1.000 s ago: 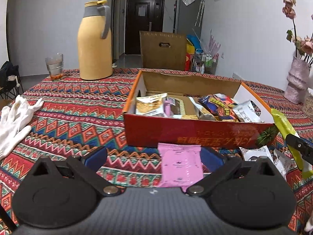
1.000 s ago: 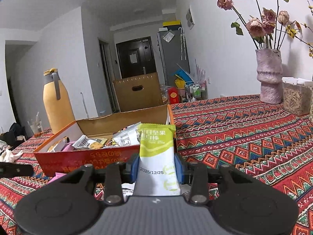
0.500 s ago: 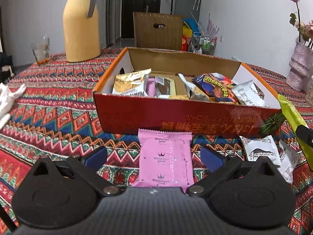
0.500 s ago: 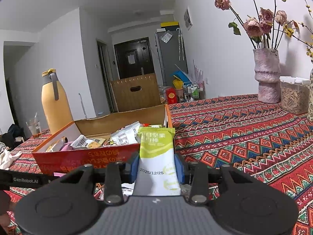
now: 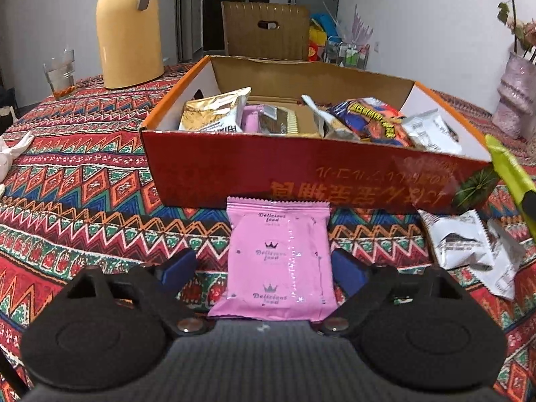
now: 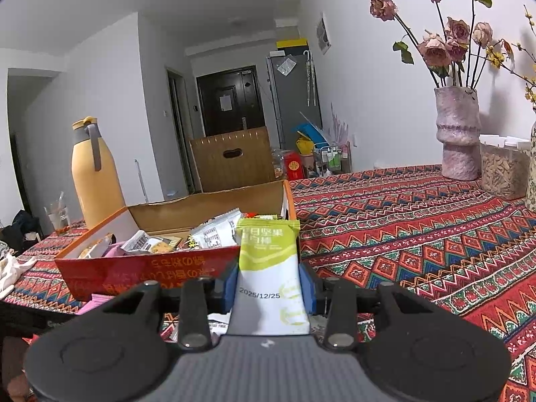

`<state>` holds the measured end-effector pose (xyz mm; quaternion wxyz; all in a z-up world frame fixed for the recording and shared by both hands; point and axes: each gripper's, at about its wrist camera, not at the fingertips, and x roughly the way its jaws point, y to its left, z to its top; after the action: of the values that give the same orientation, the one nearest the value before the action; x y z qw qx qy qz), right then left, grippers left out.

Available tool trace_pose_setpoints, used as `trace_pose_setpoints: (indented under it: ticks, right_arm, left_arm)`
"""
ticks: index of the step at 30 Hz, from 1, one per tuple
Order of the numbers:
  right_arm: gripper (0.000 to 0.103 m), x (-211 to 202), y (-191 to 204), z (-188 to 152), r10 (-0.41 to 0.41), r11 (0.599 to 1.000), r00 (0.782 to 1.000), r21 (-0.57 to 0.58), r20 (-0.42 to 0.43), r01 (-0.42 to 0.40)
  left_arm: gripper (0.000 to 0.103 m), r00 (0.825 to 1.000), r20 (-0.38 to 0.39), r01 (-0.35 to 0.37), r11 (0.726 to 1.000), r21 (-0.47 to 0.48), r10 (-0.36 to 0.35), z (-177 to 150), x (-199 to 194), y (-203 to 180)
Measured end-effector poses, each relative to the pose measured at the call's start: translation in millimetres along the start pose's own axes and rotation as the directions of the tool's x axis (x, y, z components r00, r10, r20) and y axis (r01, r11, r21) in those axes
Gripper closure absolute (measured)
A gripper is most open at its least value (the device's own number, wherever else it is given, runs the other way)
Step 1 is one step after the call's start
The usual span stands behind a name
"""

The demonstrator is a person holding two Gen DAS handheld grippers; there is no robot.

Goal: Organize snacks
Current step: 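Grasp a pink biscuit pack with the left gripper while the right gripper holds the bar, then lift the pink pack with the left gripper while the right gripper carries the bar toward the box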

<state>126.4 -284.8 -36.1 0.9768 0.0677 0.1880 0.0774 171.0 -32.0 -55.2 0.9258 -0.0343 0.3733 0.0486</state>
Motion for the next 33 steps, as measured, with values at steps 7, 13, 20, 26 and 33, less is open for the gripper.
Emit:
trace_pose_setpoints:
  ticks: [7,13,20,26,33]
  right_arm:
    - [0.065,0.1,1.5,-0.8,-0.002,1.0,1.0,-0.005,0.005,0.002]
    - [0.065,1.0,3.1,-2.5,-0.006,1.0,1.0,-0.012,0.011,0.007]
    - [0.065,0.5,4.3,-3.5,-0.014,1.0,0.999,-0.015,0.029,0.015]
    - [0.065,-3.0,8.8,0.0,-0.026,0.999,0.999,-0.033,0.043,0.028]
    - [0.082,-12.4,17.9,15.4,-0.008,0.999,0.997,-0.042,0.072,0.011]
  left_arm:
    - [0.04,1.0,0.029,0.0,0.999,0.053,-0.001,-3.7,-4.1,-8.6]
    - [0.04,0.999,0.034,-0.004,0.999,0.045,0.002,-4.2,-4.5,-7.1]
    - [0.04,0.997,0.08,-0.002,0.999,0.036,-0.001,-3.8,-18.7,-4.7]
    - [0.04,0.992,0.123,0.035,0.999,0.037,-0.039,-3.4,-44.2,-0.7]
    - [0.04,0.979,0.193,0.06,0.998,0.021,-0.063,9.4,-74.0,5.4]
